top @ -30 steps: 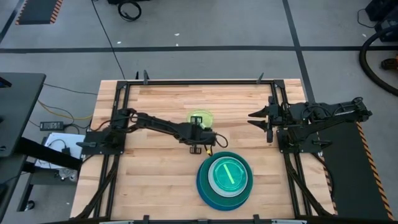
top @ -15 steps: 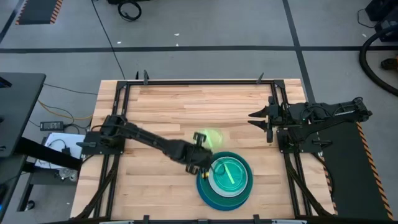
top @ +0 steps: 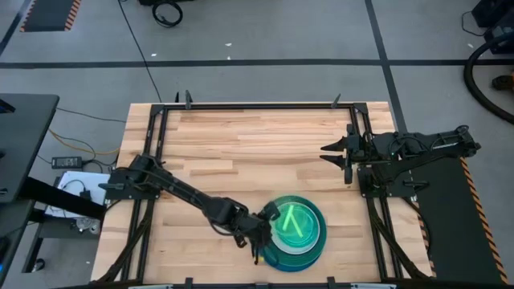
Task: Stack plastic plates
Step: Stack the light green plate on top of the light green plate
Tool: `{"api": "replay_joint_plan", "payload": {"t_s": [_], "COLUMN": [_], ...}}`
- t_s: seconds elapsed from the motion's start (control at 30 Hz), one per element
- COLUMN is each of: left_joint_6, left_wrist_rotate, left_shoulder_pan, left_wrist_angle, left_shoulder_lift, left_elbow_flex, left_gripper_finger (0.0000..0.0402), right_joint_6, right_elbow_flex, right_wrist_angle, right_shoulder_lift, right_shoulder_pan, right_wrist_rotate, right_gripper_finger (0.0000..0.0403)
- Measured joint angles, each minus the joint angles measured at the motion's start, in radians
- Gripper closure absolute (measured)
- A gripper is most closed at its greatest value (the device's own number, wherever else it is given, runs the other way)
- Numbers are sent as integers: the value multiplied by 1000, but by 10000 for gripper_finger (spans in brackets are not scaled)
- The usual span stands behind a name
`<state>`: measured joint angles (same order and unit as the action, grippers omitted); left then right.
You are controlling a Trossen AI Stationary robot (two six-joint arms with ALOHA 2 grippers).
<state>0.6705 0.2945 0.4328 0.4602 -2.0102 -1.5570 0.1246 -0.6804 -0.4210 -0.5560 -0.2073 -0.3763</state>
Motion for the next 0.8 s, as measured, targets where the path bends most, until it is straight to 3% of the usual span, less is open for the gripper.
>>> {"api": "replay_joint_plan", "payload": {"t_s": [0.3,0.53,0.8], "left_joint_6": [21,3,-64], "left_wrist_rotate": [-132,-107,-119], "left_shoulder_pan": [-4,-7,2], "left_wrist_angle": [-181,-238,-244], "left_shoulder_lift": [-43,-119,-131], "left_elbow_flex": [0,0,1], "left_gripper_finger": [392,387,312], "right_joint_6": [0,0,0], "right_elbow_flex": [0,0,0], "right_wrist_angle": [0,0,0], "right_shoulder_lift": [0,0,0], "right_shoulder_pan": [0,0,0], "right_wrist_rotate": [0,0,1], "right_gripper_finger": [271,271,271]}}
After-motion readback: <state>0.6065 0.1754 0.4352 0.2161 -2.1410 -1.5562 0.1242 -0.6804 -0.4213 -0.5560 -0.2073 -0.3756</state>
